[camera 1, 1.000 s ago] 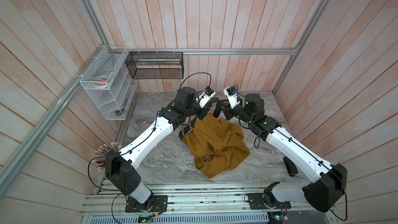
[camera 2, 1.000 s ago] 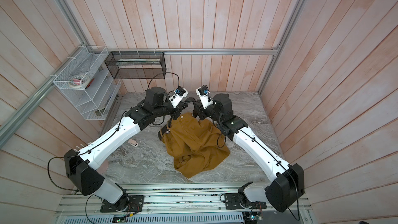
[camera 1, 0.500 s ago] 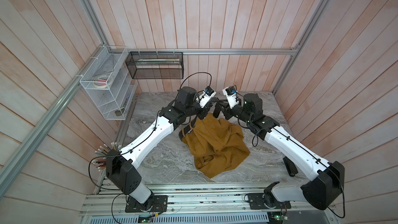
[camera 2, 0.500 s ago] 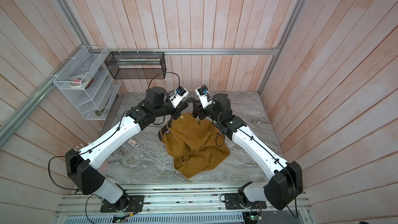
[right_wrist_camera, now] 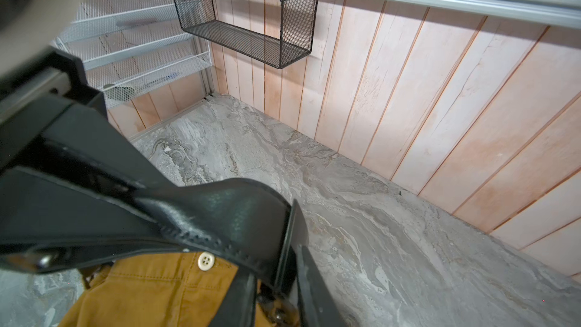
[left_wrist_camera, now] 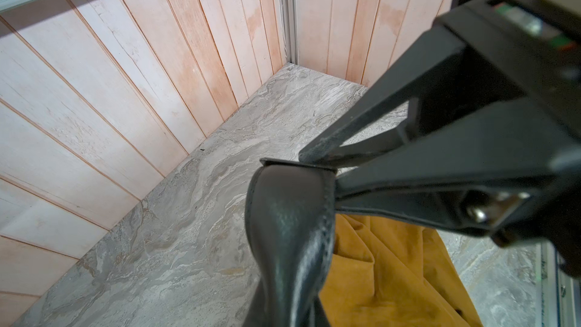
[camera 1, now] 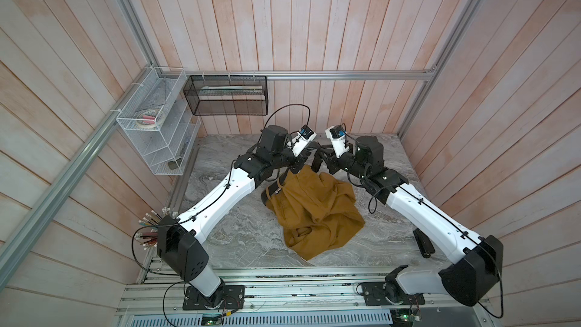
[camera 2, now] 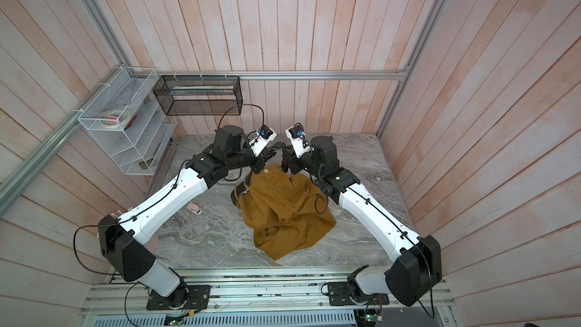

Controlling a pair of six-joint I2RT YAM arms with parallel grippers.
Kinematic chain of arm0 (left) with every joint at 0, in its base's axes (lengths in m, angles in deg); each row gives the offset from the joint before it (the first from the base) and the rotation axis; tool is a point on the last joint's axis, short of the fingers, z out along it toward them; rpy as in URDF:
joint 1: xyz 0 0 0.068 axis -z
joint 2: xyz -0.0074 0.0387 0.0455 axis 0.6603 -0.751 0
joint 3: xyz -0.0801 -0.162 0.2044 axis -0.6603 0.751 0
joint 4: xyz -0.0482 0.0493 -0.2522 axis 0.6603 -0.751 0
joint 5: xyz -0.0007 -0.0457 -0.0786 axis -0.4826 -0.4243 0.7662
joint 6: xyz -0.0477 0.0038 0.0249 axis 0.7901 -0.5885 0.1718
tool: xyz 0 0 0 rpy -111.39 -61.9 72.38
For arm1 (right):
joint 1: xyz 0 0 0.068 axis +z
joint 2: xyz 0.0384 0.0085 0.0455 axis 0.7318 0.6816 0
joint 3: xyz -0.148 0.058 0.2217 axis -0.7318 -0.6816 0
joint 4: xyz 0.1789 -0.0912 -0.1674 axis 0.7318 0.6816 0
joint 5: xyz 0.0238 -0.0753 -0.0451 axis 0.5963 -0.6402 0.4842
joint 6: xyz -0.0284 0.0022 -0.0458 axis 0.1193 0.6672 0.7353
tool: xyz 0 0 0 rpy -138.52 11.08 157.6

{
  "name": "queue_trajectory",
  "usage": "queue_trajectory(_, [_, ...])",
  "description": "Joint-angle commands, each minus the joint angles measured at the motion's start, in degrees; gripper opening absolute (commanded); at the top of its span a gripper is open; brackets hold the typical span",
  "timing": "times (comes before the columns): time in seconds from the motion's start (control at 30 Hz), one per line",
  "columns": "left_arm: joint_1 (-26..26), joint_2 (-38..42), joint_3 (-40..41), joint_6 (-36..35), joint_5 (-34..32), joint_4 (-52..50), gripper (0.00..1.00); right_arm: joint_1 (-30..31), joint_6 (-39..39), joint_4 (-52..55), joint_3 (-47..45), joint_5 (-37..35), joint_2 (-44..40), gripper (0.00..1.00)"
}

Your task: Remove the belt from the trousers

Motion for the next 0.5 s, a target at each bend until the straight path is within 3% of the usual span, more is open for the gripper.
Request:
queue_trajectory(0.0, [0.54,-1.32,-1.89,0.77,1.96,-0.04,0.0,0.23,-0.19,0.25,1.92,1.05,0.53,0.15])
queue_trajectory(0.17, [0.54,-1.55,-2.0,0.66,1.88,-0.18,0.0,0.24,0.04,0.49,1.55,0.94,0.57,0.01])
queue_trajectory(0.37, [0.53,-1.55,-2.23,0.4,1.53,-0.4,0.0,0.26,-0.12,1.24,0.99,1.37,0.84,0.0])
queue_trajectory(0.47, [0.5,-1.79,-2.38,0.4,1.44,-0.73,0.0,0.25,-0.29,1.69,1.54,1.21,0.62,0.18])
